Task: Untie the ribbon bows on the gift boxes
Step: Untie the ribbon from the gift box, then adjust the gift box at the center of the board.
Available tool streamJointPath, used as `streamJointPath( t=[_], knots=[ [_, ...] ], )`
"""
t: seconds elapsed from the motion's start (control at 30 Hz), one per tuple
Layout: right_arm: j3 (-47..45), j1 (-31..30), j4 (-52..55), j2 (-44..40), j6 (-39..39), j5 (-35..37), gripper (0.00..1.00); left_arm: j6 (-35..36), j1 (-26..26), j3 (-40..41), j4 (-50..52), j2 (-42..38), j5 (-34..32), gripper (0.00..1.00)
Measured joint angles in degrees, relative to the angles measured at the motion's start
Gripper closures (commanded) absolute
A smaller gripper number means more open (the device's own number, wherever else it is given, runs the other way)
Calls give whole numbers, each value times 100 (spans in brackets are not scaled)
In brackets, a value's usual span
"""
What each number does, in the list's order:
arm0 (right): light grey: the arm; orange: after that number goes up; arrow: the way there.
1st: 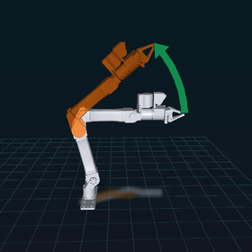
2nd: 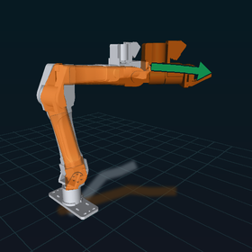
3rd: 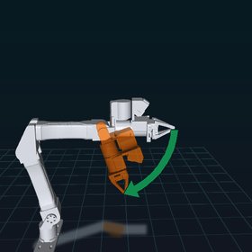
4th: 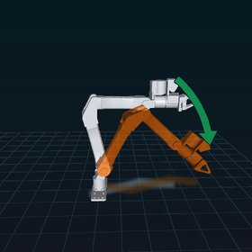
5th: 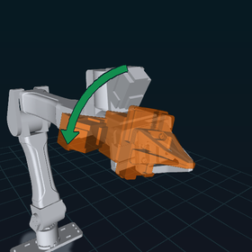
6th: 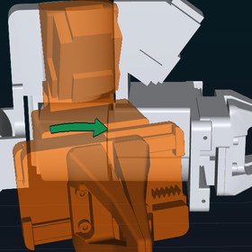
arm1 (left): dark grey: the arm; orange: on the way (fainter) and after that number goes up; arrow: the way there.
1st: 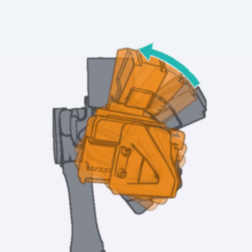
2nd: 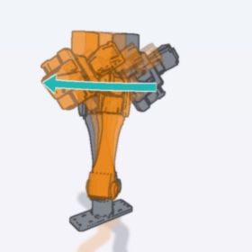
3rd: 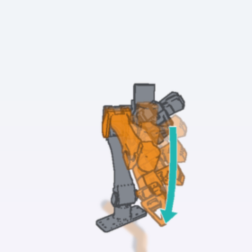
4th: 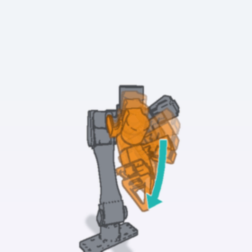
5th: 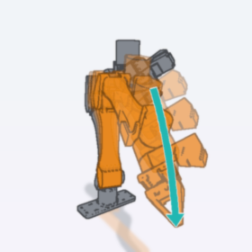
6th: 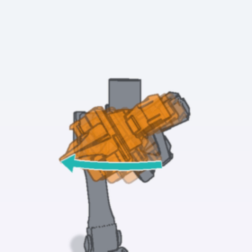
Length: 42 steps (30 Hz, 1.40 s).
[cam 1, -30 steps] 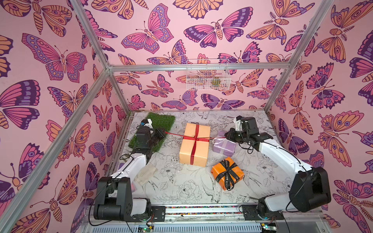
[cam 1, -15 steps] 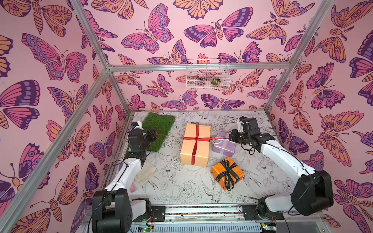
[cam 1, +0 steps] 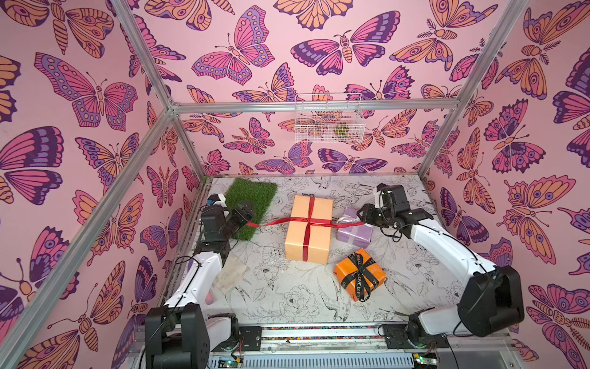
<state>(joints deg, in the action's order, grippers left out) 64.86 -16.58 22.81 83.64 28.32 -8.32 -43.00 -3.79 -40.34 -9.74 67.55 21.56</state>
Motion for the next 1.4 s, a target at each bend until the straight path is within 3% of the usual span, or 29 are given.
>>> streamJointPath(
  t=[0.17,0.33,0.47,0.63,0.93,1.13,1.4],
  knots=[
    [546,0,-179,525,-348,-105,0,-356,348,269,339,-704,365,1],
    [1325,0,-531,1469,-573,-557,0,-1049,1541,1003,555,-1307,227,1],
    [1941,0,-782,2262,-610,-1134,7,-1550,2555,1211,728,-1314,-90,1],
    [2413,-13,-1244,2988,-483,-2048,10,-1910,3014,1174,468,-988,-317,1],
    [2463,-114,-1985,3294,-127,-3080,19,-2415,3080,1128,-645,52,-385,1],
    [1578,68,-2546,2883,-85,-2938,20,-2328,2907,863,-933,527,-627,1],
    [487,31,-2621,2074,42,-2769,18,-1915,2194,223,-1502,1493,-949,1]
  ],
)
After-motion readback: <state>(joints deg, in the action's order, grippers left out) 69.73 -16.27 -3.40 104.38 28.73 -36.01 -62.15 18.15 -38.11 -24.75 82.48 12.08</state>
